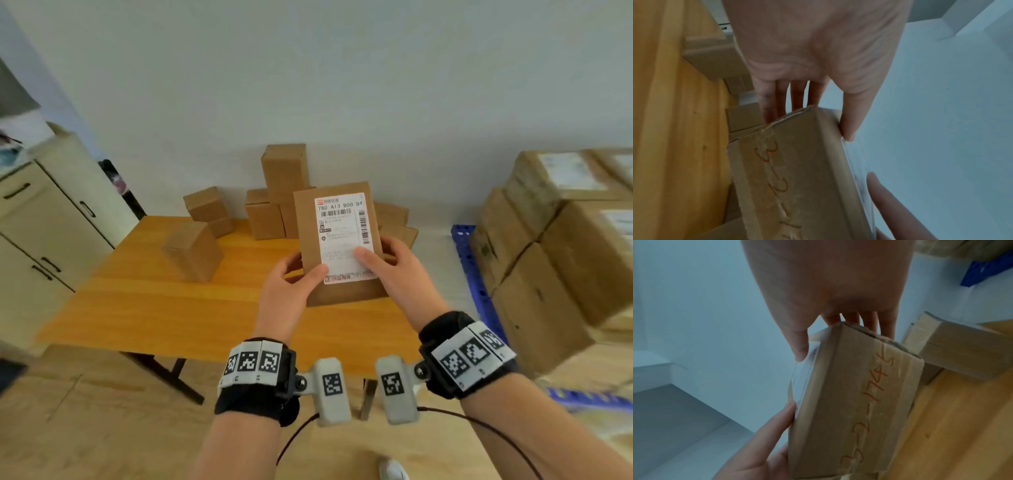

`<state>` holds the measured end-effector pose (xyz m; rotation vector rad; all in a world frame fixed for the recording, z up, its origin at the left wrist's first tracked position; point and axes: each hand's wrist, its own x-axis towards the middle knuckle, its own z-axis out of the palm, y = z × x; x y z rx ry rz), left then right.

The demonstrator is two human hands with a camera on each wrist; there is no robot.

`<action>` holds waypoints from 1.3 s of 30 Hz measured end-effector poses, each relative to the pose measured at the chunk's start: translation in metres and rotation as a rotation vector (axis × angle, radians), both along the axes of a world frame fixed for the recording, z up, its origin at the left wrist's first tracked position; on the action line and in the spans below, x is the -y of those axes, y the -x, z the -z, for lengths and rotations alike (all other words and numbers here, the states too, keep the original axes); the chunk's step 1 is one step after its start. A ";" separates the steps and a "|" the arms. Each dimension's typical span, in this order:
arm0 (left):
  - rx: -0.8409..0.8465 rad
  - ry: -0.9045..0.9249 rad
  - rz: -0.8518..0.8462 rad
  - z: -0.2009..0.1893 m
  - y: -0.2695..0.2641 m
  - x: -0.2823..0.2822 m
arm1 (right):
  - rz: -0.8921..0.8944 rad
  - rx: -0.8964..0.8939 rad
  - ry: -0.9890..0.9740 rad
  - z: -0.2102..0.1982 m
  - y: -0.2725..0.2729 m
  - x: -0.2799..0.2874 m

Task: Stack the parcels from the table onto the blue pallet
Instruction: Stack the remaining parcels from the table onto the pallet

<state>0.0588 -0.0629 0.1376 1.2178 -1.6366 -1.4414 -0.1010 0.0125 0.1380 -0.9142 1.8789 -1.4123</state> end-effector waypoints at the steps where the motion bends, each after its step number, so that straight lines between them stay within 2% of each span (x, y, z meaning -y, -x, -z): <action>1: -0.013 0.021 0.009 -0.007 0.004 -0.005 | 0.009 -0.008 0.016 -0.009 0.003 -0.008; 11: -0.159 0.129 0.111 -0.061 0.078 -0.064 | 0.158 -0.093 0.149 -0.072 0.064 -0.091; 20: -0.237 0.203 0.220 -0.099 0.193 -0.157 | 0.244 -0.092 0.263 -0.108 0.161 -0.197; 26: -0.260 0.238 0.260 -0.101 0.269 -0.219 | 0.266 -0.027 0.299 -0.113 0.233 -0.267; 33: -0.208 0.279 0.291 -0.089 0.342 -0.283 | 0.304 -0.017 0.305 -0.104 0.301 -0.334; 39: 0.033 0.516 0.367 -0.074 0.381 -0.304 | 0.366 -0.003 0.226 -0.087 0.345 -0.362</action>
